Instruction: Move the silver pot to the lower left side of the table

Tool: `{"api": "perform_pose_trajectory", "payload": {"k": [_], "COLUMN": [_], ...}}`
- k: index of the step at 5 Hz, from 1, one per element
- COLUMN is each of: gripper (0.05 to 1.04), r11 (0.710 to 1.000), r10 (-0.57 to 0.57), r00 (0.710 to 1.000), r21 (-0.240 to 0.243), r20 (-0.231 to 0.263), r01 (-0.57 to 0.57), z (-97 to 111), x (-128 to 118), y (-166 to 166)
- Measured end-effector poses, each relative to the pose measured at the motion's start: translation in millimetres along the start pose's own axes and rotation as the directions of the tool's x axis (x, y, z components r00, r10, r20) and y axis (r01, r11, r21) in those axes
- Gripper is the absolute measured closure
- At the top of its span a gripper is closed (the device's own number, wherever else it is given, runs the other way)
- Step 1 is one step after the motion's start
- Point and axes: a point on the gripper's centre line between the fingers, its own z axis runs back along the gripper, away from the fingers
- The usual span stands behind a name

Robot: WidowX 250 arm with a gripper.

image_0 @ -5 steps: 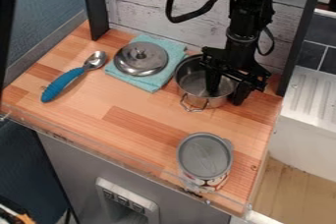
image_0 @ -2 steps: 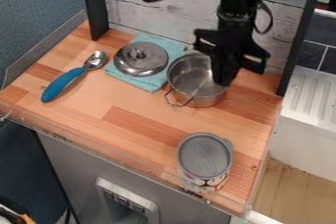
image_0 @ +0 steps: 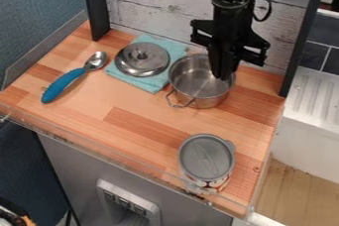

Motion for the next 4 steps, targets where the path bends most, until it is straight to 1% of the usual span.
{"api": "perform_pose_trajectory", "payload": {"k": [1,2,3,4], "gripper": [0.603,0.29,0.152,0.441], "r11": [1.0,0.999,0.999,0.999], "r10": [-0.013,-0.021,-0.021,-0.021], "r00": [0.999,0.998,0.997,0.997], "r21": [0.015,0.022,0.028,0.04], "r20": [-0.047,-0.061,-0.074,-0.08], "r01": [0.013,0.022,0.023,0.024], "z": [-25,-41,-49,-56], "x": [-2,2,1,1], "y": [2,-1,-1,1]}}
